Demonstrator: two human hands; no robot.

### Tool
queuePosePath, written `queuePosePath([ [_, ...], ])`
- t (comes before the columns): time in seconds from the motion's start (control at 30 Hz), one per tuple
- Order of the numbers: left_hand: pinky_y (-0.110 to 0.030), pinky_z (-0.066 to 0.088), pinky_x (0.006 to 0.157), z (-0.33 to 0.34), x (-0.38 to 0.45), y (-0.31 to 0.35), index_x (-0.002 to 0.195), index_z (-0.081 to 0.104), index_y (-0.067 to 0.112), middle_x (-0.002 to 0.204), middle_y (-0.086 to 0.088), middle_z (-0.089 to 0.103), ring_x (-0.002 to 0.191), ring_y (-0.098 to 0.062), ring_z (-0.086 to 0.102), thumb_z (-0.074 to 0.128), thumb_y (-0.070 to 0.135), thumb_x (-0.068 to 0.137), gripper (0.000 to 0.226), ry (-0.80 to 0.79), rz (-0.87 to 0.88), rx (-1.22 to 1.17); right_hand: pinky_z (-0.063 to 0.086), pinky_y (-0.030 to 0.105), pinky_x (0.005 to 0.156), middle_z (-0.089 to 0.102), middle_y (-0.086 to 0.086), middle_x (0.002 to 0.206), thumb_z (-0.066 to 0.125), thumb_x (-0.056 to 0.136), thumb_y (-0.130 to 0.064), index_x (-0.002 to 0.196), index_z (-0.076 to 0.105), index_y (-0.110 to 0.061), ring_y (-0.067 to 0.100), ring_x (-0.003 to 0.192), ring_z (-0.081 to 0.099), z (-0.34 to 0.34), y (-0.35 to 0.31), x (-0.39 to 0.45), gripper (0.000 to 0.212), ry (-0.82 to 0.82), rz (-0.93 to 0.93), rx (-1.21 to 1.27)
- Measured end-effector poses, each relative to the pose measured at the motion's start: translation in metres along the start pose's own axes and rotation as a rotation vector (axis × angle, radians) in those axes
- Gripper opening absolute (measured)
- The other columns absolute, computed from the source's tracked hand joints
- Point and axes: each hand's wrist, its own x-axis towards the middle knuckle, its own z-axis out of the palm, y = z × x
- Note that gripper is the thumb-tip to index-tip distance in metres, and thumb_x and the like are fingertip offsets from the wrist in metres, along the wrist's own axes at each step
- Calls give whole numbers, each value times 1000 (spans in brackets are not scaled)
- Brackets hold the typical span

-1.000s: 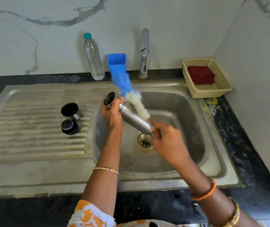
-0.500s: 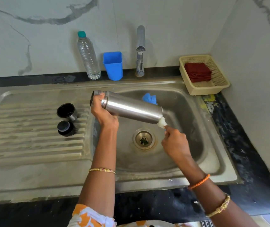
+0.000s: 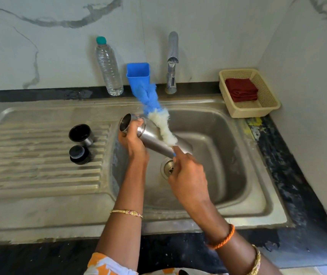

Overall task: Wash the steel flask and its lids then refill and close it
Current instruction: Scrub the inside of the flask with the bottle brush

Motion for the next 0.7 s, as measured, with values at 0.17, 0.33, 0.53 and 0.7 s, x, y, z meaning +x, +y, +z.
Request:
queuePosePath([
  [0.17, -26, 48, 58, -6, 13, 17, 73, 61, 12, 69, -3, 58, 65, -17, 58, 67, 31, 45, 34, -60, -52, -89, 49, 37, 77, 64, 15, 104, 44, 91, -9, 133, 52, -21, 36, 95, 60, -17, 57, 13, 45, 44, 202, -72],
  [0.33, -23, 47, 56, -6, 11, 16, 76, 61, 10, 66, -1, 60, 64, -15, 59, 65, 33, 47, 37, -155, -98, -128, 33, 22, 43, 58, 2, 77, 53, 93, -25, 106, 67, -17, 12, 47, 45, -23, 80, 44, 21, -33, 529, 486],
  [0.53, -25, 50, 59, -3, 8, 18, 77, 64, 7, 69, -6, 63, 68, -20, 60, 62, 32, 51, 36, -250, -127, -221, 19, 11, 27, 62, 9, 72, 52, 79, -69, 113, 56, -12, 1, 30, 18, -25, 87, 66, 67, -302, 759, 1030],
  [0.7, -28, 52, 64, -5, 6, 20, 80, 64, 5, 72, -8, 64, 71, -24, 62, 64, 30, 54, 37, -340, -145, -298, 18, 9, 25, 69, 20, 92, 46, 74, -74, 118, 55, -15, 0, 25, 20, -28, 87, 62, 74, -546, 811, 1131],
])
